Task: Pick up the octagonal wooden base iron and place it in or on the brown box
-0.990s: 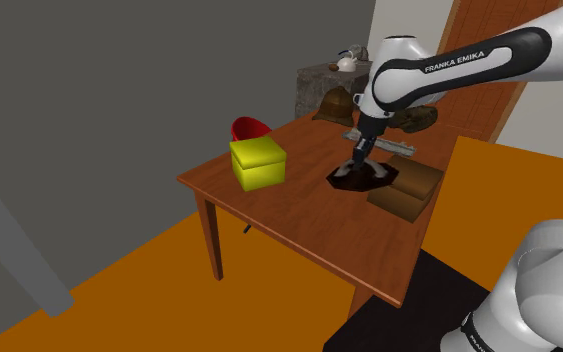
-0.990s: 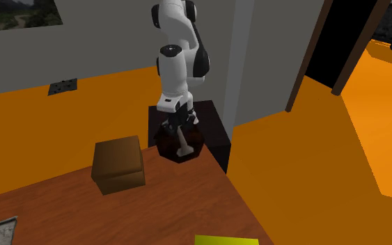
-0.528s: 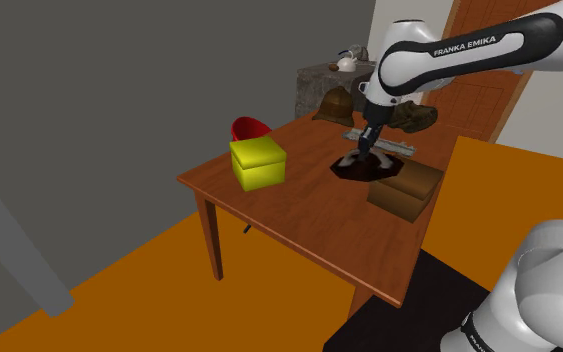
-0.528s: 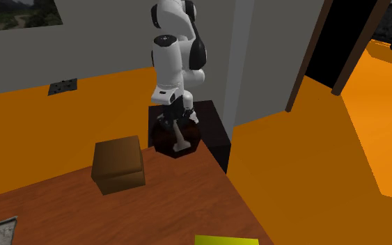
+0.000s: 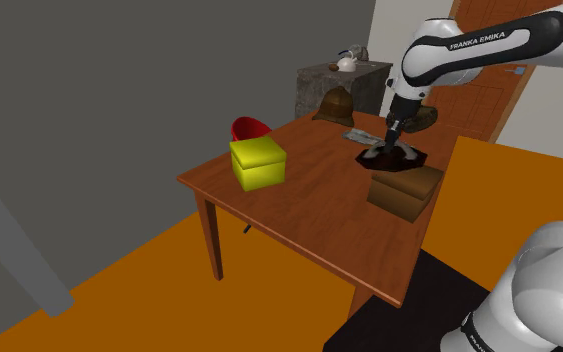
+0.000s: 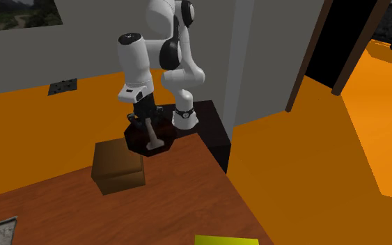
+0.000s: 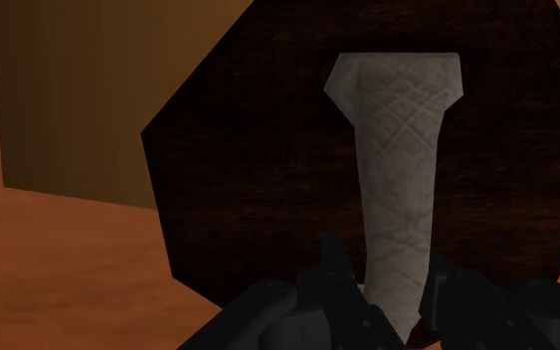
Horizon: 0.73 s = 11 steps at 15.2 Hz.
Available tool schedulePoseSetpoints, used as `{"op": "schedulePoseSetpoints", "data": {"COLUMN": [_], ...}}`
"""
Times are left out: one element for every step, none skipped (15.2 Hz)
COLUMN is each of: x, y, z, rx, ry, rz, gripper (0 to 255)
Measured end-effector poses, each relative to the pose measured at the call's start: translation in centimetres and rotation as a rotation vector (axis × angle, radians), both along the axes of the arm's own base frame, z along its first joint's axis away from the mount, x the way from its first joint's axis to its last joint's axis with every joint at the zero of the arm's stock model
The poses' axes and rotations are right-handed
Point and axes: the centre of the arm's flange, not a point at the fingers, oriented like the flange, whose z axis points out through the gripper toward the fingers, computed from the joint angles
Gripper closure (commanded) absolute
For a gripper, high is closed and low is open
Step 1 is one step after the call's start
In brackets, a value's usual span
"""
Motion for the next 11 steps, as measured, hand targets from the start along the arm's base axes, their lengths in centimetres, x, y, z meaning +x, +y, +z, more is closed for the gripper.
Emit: {"op": "schedulePoseSetpoints", "data": {"x": [-0.4, -0.5, -0.7, -1.0, -1.0, -1.5, -1.6, -2.1, -2.1, -2.3, -2.5], "y": [-1.2, -2.6, -3.7, -5.2, -6.3, -7.8, -9.2, -10.5, -11.8, -13.1, -14.2], "z": [0.2, 0.4, 0.5, 0.6, 0.6, 0.5, 0.4, 0.6, 0.8, 0.9, 0.8], "rx": [0.0, 0.0, 0.0, 0.0, 0.0, 0.0, 0.0, 0.0, 0.0, 0.0, 0.0], "ry": [0.0, 0.0, 0.0, 0.0, 0.0, 0.0, 0.0, 0.0, 0.0, 0.0, 0.0], "rz": [0.0, 0.0, 0.0, 0.0, 0.0, -0.001, -0.001, 0.0, 0.0, 0.0, 0.0], "gripper": [255, 255, 255, 255, 255, 255, 255, 255, 255, 255, 255]}}
